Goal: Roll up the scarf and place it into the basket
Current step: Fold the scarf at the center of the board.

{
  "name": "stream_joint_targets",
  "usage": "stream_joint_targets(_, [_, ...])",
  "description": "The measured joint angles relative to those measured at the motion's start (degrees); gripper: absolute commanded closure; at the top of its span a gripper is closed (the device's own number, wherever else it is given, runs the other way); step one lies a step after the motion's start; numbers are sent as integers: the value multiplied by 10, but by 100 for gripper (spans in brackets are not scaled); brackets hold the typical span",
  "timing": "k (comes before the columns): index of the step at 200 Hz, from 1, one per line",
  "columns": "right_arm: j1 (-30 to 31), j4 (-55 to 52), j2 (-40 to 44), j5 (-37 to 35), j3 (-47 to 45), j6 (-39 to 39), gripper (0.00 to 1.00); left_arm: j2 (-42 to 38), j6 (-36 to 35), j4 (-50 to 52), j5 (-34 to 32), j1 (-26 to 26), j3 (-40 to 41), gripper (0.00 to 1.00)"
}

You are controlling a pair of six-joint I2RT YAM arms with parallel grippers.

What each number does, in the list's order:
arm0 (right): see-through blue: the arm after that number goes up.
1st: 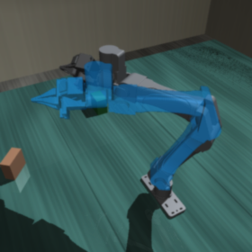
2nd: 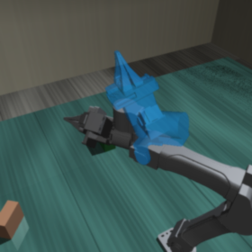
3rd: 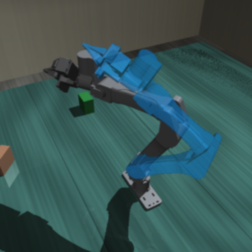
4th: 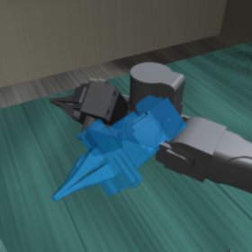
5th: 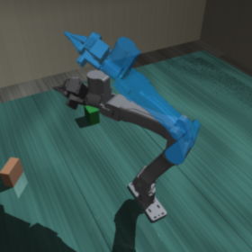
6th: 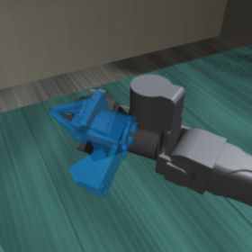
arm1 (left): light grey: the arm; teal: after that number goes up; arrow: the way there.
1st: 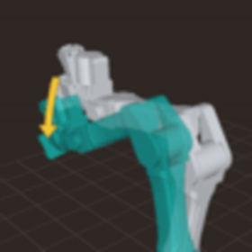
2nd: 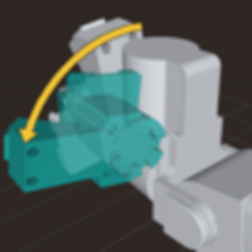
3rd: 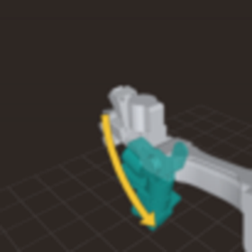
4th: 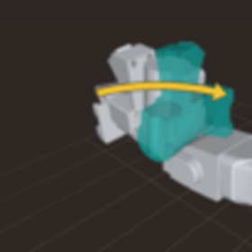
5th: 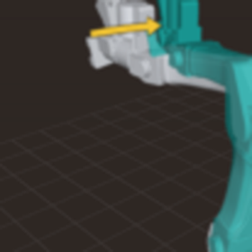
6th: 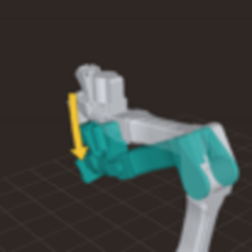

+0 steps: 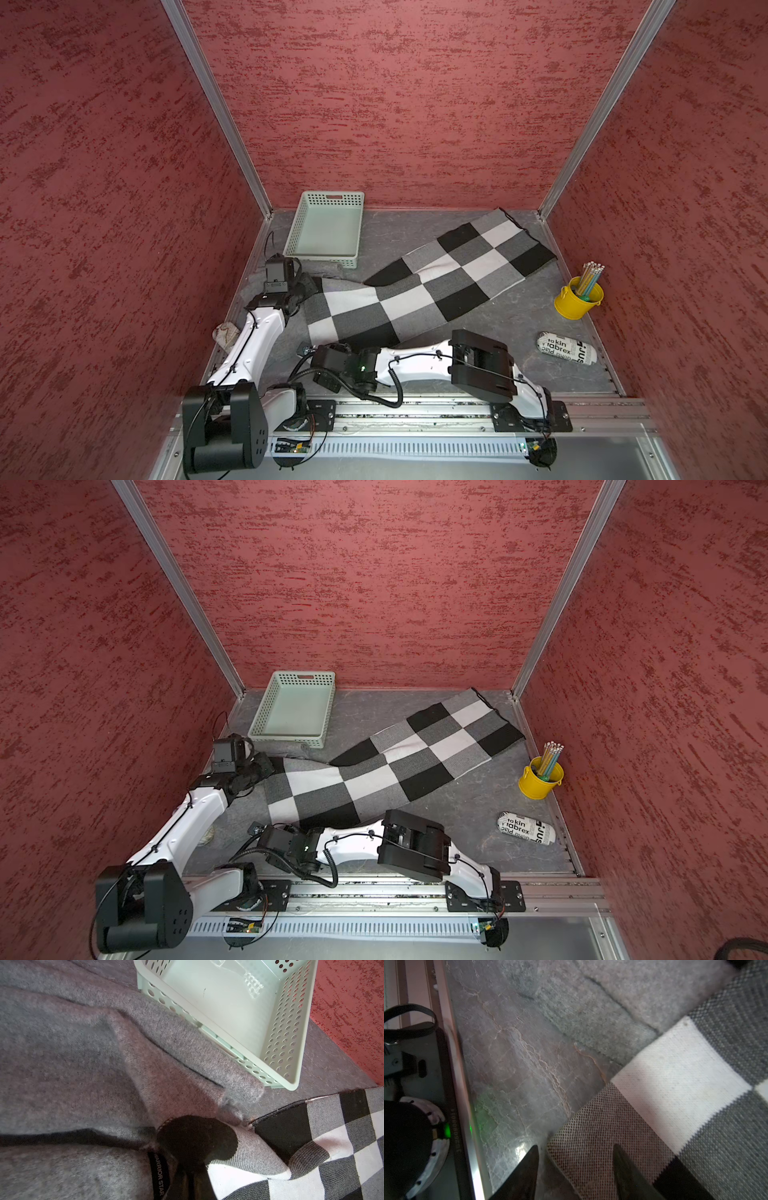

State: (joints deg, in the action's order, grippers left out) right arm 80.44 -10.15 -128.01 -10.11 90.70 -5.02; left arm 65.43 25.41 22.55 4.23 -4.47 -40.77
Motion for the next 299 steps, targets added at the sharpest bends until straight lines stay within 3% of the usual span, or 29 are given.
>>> stream_joint_targets(45, [1, -35, -38, -2, 52, 15, 42, 0, 6, -4, 0, -1, 2, 100])
stream_joint_targets(72, [1, -41, -39, -5, 53, 12, 49, 0, 7, -5, 1, -1, 2, 100])
stream_joint_targets(95, [1, -36, -35, -6, 43, 2, 60, 0, 7, -6, 1, -1, 3, 100])
stream_joint_targets(121, [2, -26, -25, -7, 22, -10, 89, 0, 7, -6, 2, -1, 3, 100])
stream_joint_targets(136, [2, -24, -22, -11, 16, -19, 100, 0, 7, -7, 2, -1, 3, 100])
stream_joint_targets(190, [-8, -41, 36, -21, -45, -37, 100, -28, 7, -4, 10, -1, 2, 100])
stream_joint_targets(239, [-7, -88, 189, -20, -61, -66, 100, -96, 7, 37, 28, -1, -48, 100])
stream_joint_targets(265, [-2, -108, 249, -6, -19, -86, 100, -138, 3, 68, 21, -1, -94, 100])
stream_joint_targets(299, [21, -166, 238, 17, 97, -97, 100, -171, -23, 123, -4, -8, -162, 100])
